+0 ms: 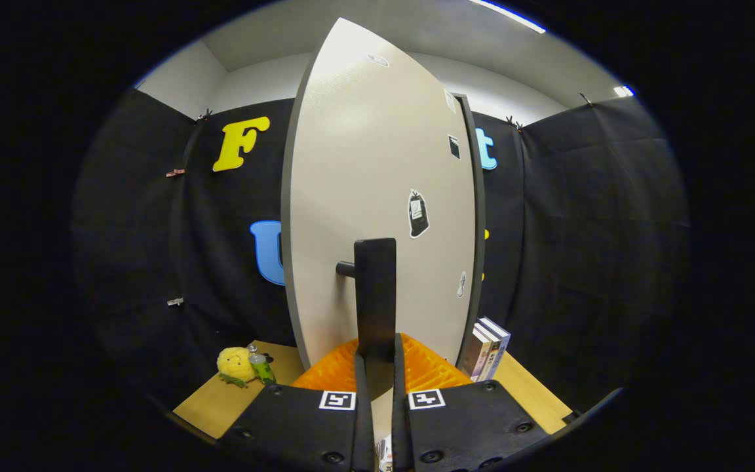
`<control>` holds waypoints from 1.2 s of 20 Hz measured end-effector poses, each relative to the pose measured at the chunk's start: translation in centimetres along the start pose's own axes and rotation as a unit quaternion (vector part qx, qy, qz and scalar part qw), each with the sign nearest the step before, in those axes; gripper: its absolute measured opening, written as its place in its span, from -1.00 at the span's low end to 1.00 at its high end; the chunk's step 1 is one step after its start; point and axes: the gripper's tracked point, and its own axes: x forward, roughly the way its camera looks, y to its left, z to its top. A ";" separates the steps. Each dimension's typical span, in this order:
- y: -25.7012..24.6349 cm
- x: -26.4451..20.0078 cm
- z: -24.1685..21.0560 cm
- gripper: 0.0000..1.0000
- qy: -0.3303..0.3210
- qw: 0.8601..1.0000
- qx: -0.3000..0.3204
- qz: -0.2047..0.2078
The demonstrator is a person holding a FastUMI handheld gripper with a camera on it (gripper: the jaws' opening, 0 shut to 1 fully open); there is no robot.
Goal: Open the shoe cabinet door, grab the shoes and put them into the shoe cabinet, then close the shoe cabinet door.
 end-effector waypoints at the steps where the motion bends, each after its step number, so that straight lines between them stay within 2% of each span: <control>1: -0.8 -0.4 0.0 -0.79 -0.004 1.000 0.000 -0.002; 6: -5.1 -2.3 0.2 -0.80 -0.005 1.000 0.003 -0.026; 10: -9.3 -3.5 0.2 -0.80 0.000 1.000 0.010 -0.011; 18: -17.5 -3.8 1.1 -0.83 -0.009 1.000 0.018 -0.020; 19: -18.3 -4.0 1.2 -0.90 -0.010 1.000 0.022 -0.018; 24: -20.4 -3.8 1.1 -0.90 -0.005 1.000 0.025 0.013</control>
